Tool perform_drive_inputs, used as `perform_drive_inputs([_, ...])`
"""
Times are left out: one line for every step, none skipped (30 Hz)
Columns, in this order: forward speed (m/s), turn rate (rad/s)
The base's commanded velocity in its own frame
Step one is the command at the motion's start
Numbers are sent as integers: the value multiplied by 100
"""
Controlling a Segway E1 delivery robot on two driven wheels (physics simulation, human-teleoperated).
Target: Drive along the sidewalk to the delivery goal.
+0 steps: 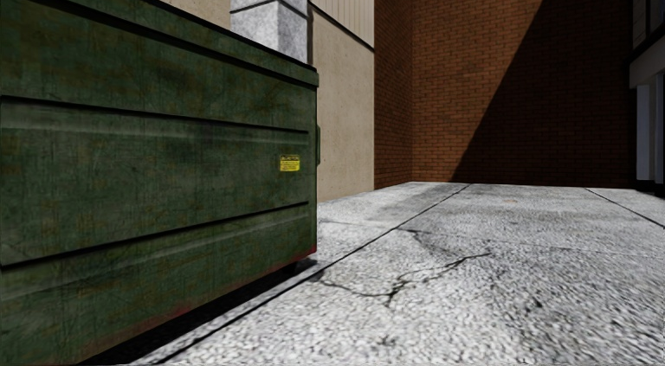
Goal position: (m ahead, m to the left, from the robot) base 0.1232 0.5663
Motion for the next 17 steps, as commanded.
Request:
perform_drive_inputs([0,0])
perform_drive_inputs([0,0])
perform_drive_inputs([0,0])
perform_drive_inputs([0,0])
perform_drive_inputs([0,0])
perform_drive_inputs([0,0])
perform_drive_inputs([0,0])
perform_drive_inputs([0,0])
perform_drive_inputs([0,0])
perform_drive_inputs([0,0])
perform_drive_inputs([0,0])
perform_drive_inputs([0,0])
perform_drive_inputs([0,0])
perform_drive_inputs([0,0])
perform_drive_inputs([0,0])
perform_drive_inputs([0,0])
perform_drive_inputs([0,0])
